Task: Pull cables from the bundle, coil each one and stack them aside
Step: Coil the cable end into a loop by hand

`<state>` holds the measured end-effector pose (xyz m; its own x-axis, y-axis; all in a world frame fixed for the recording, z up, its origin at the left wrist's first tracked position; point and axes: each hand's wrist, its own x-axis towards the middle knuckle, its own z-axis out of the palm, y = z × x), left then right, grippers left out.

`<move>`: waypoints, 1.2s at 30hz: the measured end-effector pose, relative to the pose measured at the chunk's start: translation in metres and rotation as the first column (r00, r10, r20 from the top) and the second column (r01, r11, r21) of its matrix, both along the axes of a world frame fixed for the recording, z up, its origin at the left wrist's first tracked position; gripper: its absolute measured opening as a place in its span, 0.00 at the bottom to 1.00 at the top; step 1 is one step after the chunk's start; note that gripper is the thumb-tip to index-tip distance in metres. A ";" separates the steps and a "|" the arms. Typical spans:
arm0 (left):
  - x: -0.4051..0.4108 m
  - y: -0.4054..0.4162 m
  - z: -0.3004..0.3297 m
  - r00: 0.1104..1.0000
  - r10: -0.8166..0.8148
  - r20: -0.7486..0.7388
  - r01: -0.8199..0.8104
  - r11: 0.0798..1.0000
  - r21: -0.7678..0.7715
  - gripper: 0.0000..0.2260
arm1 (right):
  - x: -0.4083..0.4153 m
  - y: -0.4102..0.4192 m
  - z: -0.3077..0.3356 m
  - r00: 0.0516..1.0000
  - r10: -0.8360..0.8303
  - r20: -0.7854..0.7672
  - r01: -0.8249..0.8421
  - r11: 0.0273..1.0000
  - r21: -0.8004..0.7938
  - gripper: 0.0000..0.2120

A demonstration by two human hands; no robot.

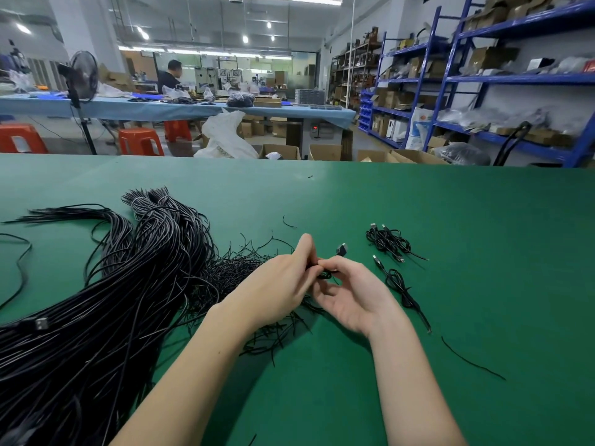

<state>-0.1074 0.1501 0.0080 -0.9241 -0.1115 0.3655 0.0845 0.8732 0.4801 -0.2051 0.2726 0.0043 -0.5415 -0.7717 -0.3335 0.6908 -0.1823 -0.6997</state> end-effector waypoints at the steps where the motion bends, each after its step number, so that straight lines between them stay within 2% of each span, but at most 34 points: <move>1: 0.001 0.000 0.000 1.000 -0.004 -0.010 0.004 1.000 -0.003 0.07 | -0.001 0.000 -0.001 1.000 0.003 0.007 -0.003 1.000 0.000 0.03; 7: 0.000 -0.001 0.001 0.994 -0.031 -0.107 0.032 0.999 0.005 0.07 | -0.003 0.003 -0.005 0.996 0.046 0.078 -0.039 0.995 -0.094 0.08; 10: -0.001 -0.001 -0.001 0.990 -0.018 -0.141 0.028 0.997 0.066 0.08 | -0.002 0.003 -0.007 0.997 0.030 0.078 -0.019 0.991 -0.134 0.07; 12: -0.002 -0.001 -0.002 0.987 -0.001 -0.163 0.025 0.989 0.146 0.08 | 0.000 0.001 -0.008 1.000 0.010 0.014 -0.007 0.987 -0.162 0.08; 15: -0.004 0.001 -0.001 0.978 0.050 -0.200 0.003 0.966 0.257 0.09 | 0.003 -0.004 -0.009 0.995 -0.061 -0.081 0.040 0.971 -0.236 0.14; 17: -0.004 0.002 0.000 0.975 0.075 -0.211 -0.002 0.945 0.327 0.08 | 0.003 -0.006 -0.008 0.987 -0.095 -0.129 0.058 0.963 -0.264 0.13; 19: -0.004 0.002 0.000 0.973 0.099 -0.211 -0.006 0.915 0.403 0.08 | 0.004 -0.006 -0.008 0.979 -0.104 -0.173 0.054 0.960 -0.276 0.10; 25: -0.004 -0.002 0.000 0.964 0.145 -0.222 -0.004 0.844 0.536 0.09 | 0.009 -0.008 -0.008 0.931 -0.088 -0.354 -0.008 0.965 -0.262 0.19; 31: -0.006 -0.002 -0.001 0.968 0.145 -0.205 0.003 0.811 0.584 0.10 | 0.012 -0.013 -0.008 0.917 -0.187 -0.353 0.101 0.963 -0.250 0.13; 33: -0.006 -0.002 -0.001 0.968 0.144 -0.204 0.004 0.807 0.590 0.10 | 0.013 -0.015 -0.008 0.907 -0.213 -0.363 0.119 0.957 -0.265 0.08; 36: -0.007 -0.002 -0.002 0.970 0.156 -0.184 -0.013 0.794 0.608 0.10 | 0.013 -0.018 -0.008 0.866 -0.247 -0.435 0.155 0.959 -0.236 0.05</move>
<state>-0.1142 0.1480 0.0064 -0.8074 -0.4477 0.3843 0.1866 0.4241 0.8862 -0.1918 0.2546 -0.0037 -0.7473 -0.6521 0.1278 0.2371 -0.4413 -0.8655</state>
